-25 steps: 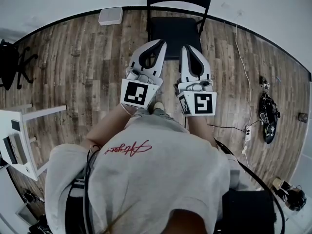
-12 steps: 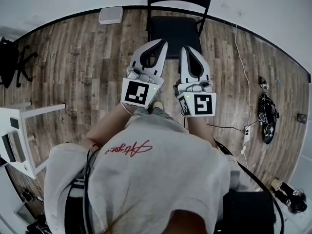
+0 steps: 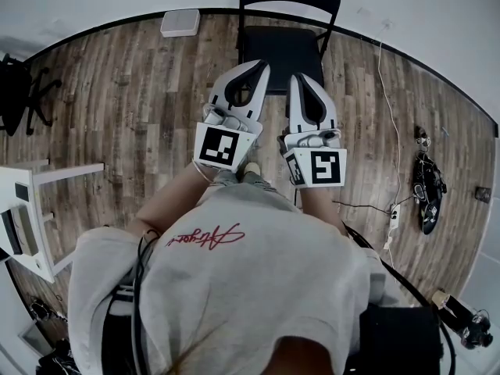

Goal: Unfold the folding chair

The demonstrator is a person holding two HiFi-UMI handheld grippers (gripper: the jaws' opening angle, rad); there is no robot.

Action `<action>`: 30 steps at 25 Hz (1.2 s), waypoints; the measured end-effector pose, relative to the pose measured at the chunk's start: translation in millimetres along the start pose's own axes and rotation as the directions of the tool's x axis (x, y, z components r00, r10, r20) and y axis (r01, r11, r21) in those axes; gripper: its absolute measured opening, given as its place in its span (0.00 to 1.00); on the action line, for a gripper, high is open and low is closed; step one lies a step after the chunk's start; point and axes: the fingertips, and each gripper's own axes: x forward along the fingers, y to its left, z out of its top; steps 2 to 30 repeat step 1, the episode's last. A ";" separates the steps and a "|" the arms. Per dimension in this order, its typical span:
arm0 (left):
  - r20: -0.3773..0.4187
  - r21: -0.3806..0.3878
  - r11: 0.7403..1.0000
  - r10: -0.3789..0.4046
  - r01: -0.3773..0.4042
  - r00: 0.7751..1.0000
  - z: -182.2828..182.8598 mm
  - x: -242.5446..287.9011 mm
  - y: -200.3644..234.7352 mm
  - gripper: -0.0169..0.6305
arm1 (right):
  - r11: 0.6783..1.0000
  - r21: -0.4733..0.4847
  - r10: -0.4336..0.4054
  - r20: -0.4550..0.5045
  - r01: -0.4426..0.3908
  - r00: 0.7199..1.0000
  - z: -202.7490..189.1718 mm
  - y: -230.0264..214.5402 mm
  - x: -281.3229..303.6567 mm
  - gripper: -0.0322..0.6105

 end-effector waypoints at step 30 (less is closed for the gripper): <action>0.000 0.001 1.000 0.001 -0.001 1.000 0.1 0.0 0.4 0.06 | 1.000 -0.001 0.001 0.000 -0.001 1.000 0.0 0.4 -0.1 0.08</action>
